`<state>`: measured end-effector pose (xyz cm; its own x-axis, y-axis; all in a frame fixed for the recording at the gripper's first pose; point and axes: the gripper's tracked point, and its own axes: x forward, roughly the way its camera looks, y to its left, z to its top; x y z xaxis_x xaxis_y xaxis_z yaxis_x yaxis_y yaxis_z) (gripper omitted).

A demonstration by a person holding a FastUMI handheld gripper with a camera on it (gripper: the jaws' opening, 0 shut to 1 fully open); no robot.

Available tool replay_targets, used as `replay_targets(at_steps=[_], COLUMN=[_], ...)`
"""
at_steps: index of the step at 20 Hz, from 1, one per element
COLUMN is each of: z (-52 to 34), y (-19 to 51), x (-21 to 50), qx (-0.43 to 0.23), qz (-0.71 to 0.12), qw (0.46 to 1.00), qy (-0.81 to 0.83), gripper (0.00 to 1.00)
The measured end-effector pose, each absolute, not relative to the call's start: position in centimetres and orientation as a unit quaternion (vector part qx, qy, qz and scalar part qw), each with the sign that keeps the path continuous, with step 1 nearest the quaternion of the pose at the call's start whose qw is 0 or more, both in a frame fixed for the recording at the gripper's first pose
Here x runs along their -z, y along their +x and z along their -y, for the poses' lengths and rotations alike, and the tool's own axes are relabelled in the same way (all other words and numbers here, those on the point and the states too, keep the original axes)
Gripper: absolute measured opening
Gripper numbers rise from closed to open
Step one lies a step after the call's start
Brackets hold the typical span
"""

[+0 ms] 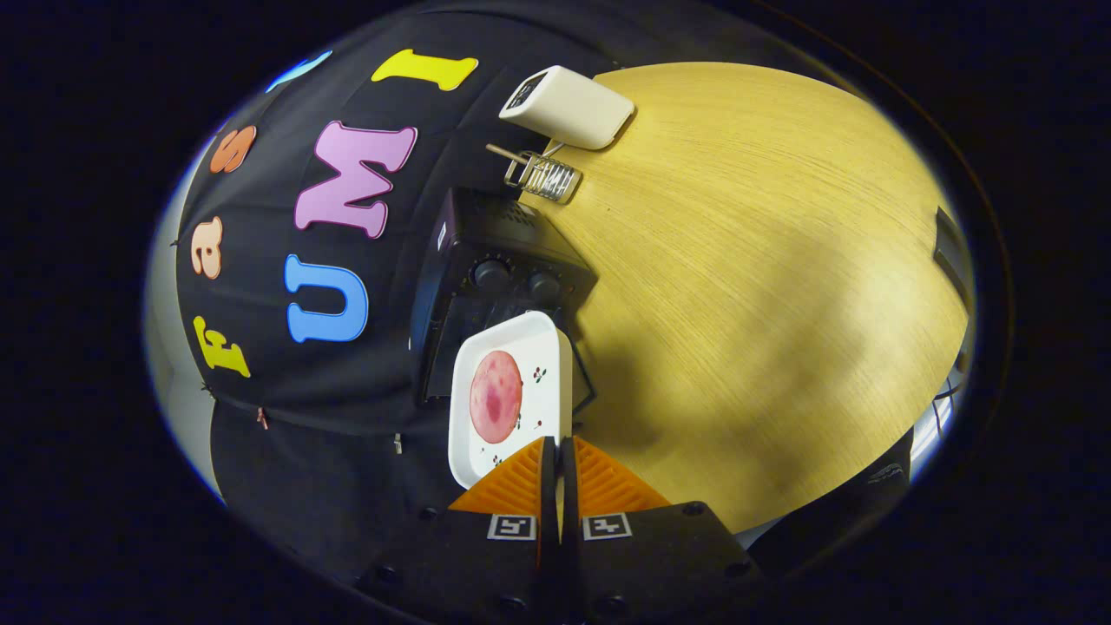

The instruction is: Open the toaster oven, put the food inside, and close the toaster oven door.

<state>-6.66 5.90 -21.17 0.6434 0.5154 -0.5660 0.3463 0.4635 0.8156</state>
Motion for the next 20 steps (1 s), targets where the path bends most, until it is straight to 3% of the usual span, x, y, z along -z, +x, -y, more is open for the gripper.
replay_targets(at_steps=[20], z=[-17.4], y=[8.2], x=[25.5], qx=[0.006], qz=[-0.349], qw=[0.743], qy=[0.571], gripper=[0.05])
